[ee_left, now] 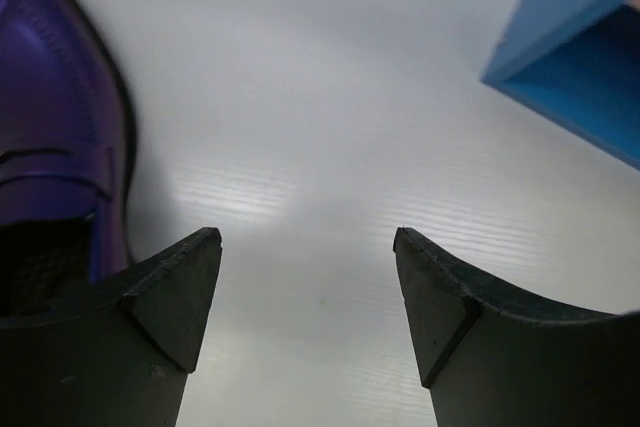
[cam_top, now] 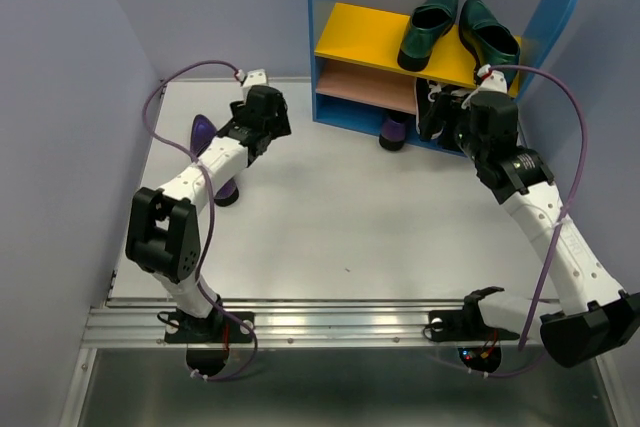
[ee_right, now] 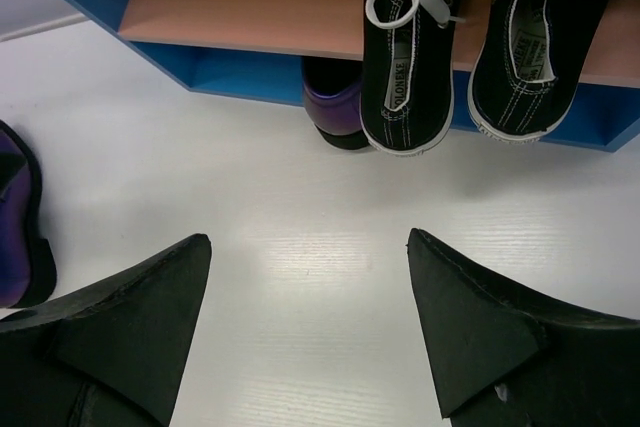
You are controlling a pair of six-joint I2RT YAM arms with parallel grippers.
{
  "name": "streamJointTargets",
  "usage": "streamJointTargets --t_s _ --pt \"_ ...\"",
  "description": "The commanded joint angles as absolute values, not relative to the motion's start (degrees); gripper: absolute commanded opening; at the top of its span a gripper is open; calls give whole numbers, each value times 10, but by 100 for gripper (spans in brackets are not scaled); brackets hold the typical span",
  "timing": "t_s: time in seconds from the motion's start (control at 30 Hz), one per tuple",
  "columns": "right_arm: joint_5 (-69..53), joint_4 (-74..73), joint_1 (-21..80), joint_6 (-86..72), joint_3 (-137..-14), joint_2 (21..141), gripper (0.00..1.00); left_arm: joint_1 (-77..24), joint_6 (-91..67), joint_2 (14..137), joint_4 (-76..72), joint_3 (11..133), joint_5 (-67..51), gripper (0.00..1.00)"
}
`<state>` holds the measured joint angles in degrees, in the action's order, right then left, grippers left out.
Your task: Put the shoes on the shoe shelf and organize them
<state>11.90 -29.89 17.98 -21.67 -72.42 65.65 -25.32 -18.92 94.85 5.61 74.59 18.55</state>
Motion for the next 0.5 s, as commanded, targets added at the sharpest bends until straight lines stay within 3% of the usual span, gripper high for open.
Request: streamJointTargets --t_s 0.0,0.17,0.47 --pt "105 -258 178 -216 -731 657 85 -219 -247 929 190 760 279 81" --pt "93 -256 178 -220 -732 656 86 -155 -272 928 234 737 303 77" --pt "78 -254 178 -222 -740 662 86 -134 -300 916 222 686 330 69"
